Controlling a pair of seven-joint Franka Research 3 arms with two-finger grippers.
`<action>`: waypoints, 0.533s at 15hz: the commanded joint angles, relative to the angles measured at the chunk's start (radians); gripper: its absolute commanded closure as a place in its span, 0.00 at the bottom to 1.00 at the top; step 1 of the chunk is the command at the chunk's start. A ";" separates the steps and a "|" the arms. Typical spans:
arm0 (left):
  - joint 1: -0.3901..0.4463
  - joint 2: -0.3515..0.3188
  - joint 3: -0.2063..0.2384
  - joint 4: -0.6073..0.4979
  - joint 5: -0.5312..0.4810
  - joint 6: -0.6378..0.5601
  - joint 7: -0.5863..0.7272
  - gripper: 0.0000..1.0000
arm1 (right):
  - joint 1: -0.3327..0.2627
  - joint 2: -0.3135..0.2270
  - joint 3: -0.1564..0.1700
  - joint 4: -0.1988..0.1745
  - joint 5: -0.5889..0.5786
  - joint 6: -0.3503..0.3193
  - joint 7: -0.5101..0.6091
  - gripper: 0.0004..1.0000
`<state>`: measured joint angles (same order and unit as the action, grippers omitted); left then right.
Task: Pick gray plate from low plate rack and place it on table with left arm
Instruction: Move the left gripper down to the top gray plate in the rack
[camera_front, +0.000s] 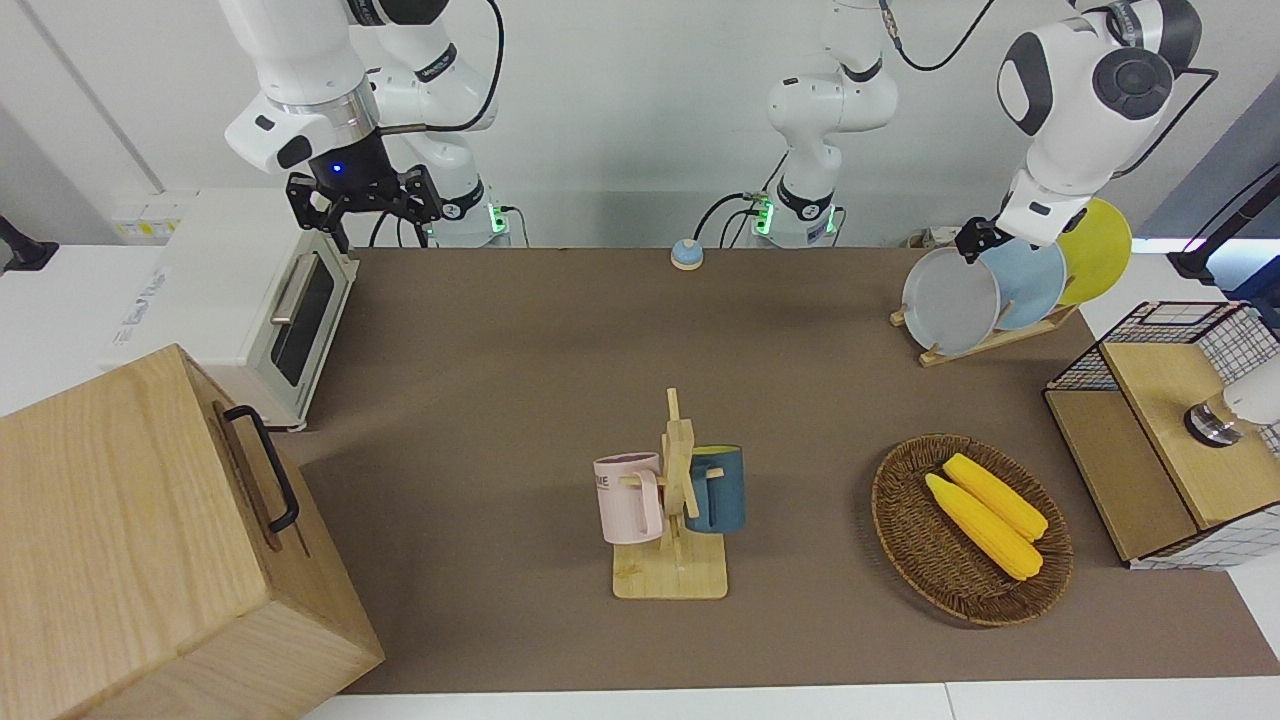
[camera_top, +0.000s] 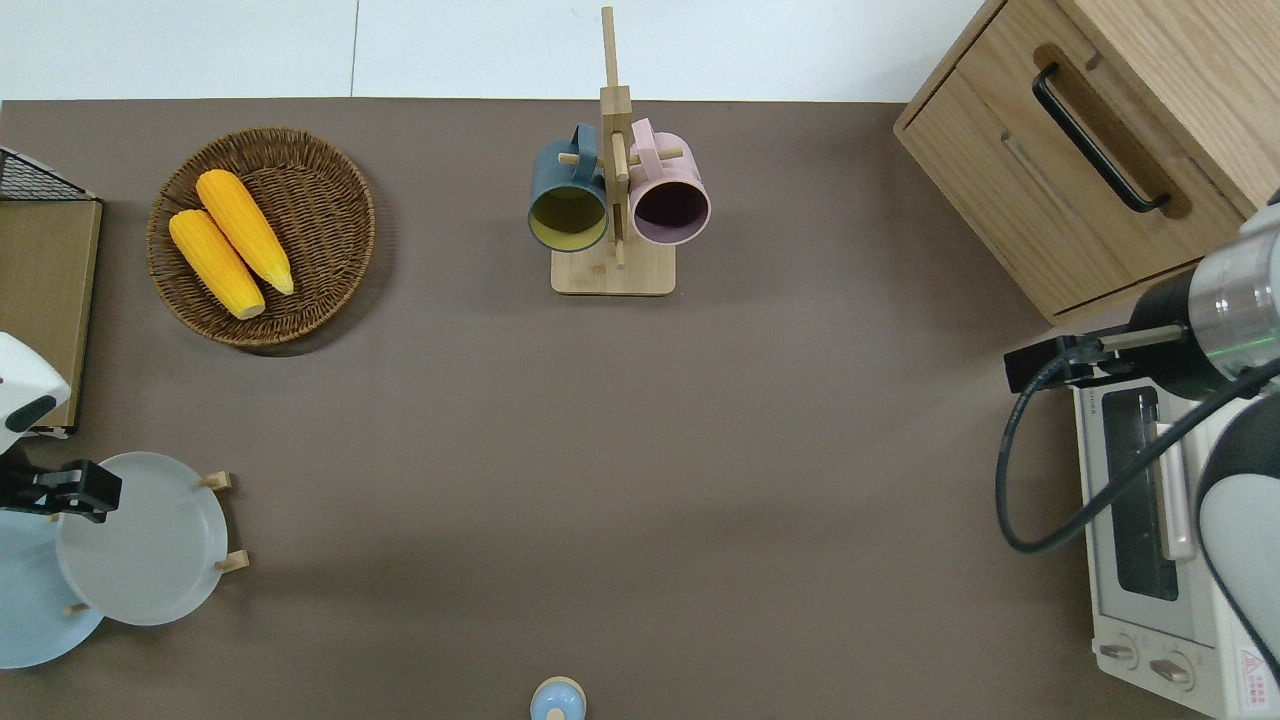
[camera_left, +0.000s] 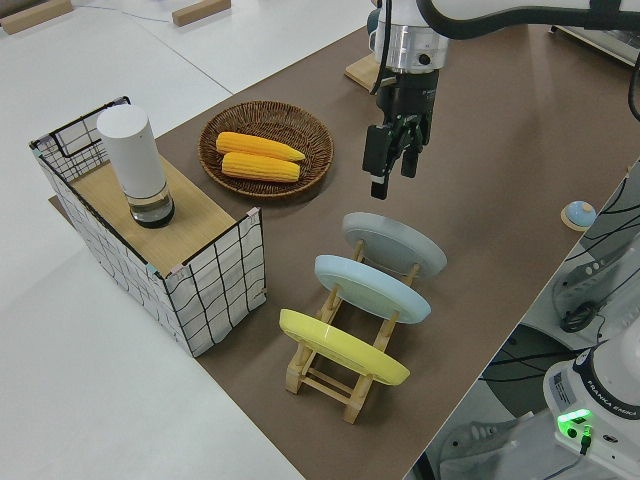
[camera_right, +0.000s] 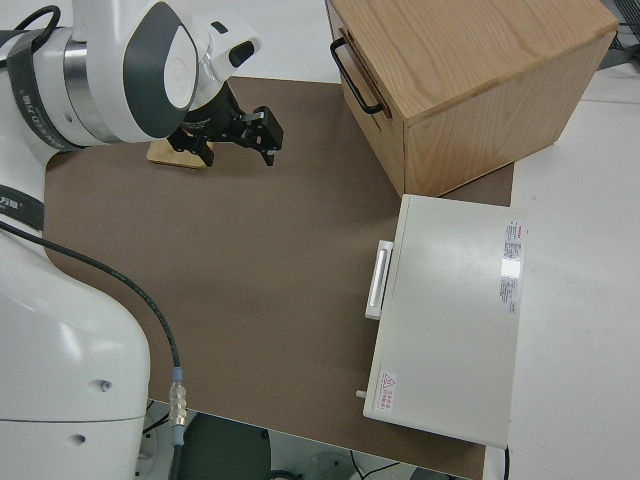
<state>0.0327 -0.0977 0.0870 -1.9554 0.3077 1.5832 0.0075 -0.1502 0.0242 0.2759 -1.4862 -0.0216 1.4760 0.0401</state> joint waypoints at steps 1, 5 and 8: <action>-0.004 -0.043 0.062 -0.124 0.036 0.072 -0.009 0.01 | -0.020 -0.001 0.017 0.009 -0.001 -0.014 0.012 0.02; -0.002 -0.033 0.086 -0.166 0.042 0.115 -0.029 0.35 | -0.019 -0.001 0.017 0.009 -0.001 -0.014 0.012 0.02; -0.005 -0.030 0.088 -0.198 0.034 0.135 -0.109 0.85 | -0.019 -0.003 0.017 0.009 -0.001 -0.014 0.012 0.02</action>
<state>0.0353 -0.1015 0.1705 -2.0912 0.3272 1.6775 -0.0286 -0.1502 0.0242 0.2759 -1.4862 -0.0216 1.4760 0.0401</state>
